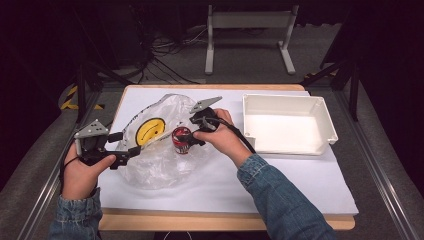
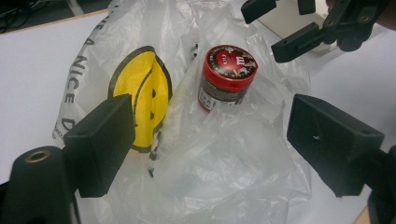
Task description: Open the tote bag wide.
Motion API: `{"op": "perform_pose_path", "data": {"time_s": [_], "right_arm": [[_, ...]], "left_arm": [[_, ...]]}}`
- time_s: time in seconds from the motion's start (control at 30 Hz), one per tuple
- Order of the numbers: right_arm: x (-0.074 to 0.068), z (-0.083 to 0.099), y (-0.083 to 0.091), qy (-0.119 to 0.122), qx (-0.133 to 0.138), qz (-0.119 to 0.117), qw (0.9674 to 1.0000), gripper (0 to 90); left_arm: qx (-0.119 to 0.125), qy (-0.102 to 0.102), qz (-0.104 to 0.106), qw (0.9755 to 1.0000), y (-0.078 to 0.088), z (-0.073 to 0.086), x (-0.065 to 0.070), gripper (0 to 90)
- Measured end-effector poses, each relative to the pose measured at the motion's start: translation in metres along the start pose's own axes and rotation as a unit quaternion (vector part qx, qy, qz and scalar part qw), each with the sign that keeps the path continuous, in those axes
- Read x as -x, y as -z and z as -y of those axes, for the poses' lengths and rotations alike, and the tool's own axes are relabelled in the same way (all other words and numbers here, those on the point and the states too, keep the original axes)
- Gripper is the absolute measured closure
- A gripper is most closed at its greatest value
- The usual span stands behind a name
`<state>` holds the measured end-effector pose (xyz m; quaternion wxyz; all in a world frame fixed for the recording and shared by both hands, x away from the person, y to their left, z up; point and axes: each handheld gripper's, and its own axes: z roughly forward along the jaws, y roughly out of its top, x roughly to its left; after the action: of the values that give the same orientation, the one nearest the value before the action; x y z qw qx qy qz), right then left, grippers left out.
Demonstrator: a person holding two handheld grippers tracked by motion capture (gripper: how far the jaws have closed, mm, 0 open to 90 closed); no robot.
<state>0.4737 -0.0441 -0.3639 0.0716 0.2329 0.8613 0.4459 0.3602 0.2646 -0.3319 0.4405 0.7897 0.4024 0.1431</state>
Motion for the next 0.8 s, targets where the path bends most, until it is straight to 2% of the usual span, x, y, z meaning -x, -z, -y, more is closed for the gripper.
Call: {"op": "perform_pose_path", "data": {"time_s": [0.3, 0.8], "right_arm": [[0.003, 0.003, -0.02, 0.0, -0.012, 0.005, 0.9999, 7.6], [-0.001, 0.011, -0.043, 0.02, -0.02, 0.009, 0.9995, 9.6]], "left_arm": [[0.0, 0.001, -0.004, 1.0, 0.003, 0.003, 0.0, 16.1], [0.0, 0.005, -0.005, 1.0, 0.003, 0.004, -0.002, 16.0]]}}
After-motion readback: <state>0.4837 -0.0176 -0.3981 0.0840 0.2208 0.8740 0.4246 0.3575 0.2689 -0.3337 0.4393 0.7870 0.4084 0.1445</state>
